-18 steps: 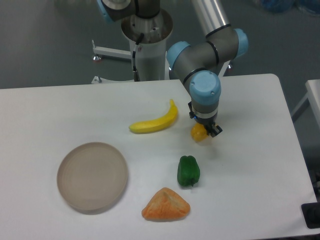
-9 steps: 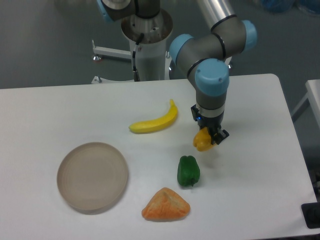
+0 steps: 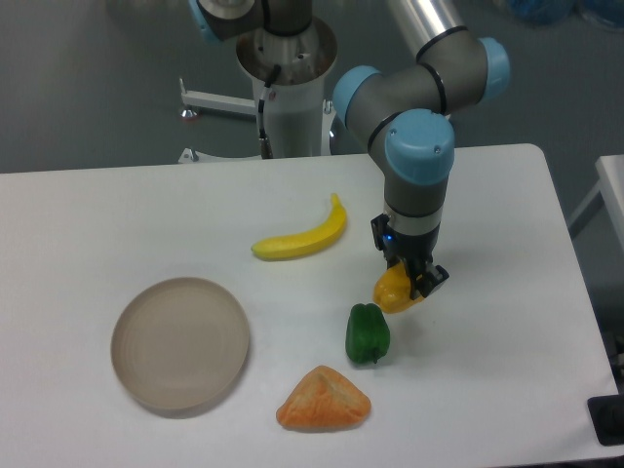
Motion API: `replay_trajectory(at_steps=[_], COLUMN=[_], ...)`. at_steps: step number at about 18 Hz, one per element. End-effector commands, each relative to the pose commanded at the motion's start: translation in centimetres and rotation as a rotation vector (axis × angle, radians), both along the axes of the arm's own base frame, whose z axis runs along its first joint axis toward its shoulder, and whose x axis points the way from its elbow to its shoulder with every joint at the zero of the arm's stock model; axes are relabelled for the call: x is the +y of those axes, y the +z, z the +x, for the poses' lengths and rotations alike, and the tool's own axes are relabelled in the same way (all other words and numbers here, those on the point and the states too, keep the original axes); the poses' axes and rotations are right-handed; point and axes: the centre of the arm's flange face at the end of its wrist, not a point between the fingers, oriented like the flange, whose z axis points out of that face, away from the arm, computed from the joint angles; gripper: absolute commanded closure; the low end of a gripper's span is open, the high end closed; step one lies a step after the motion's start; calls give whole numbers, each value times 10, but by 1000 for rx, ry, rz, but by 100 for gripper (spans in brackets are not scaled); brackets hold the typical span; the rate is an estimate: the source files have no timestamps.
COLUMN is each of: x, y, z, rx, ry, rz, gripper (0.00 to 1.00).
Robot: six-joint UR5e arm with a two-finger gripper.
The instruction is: Pick up the yellow pepper from the table
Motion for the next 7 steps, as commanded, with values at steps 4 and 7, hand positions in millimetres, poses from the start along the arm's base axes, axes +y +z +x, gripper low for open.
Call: replay_trajectory(at_steps=[4,7], x=[1,2], y=[-5,-5], z=[-1,1], rx=[-3,-3], ry=[0,-1], rz=[-6,-5], gripper=[48,48])
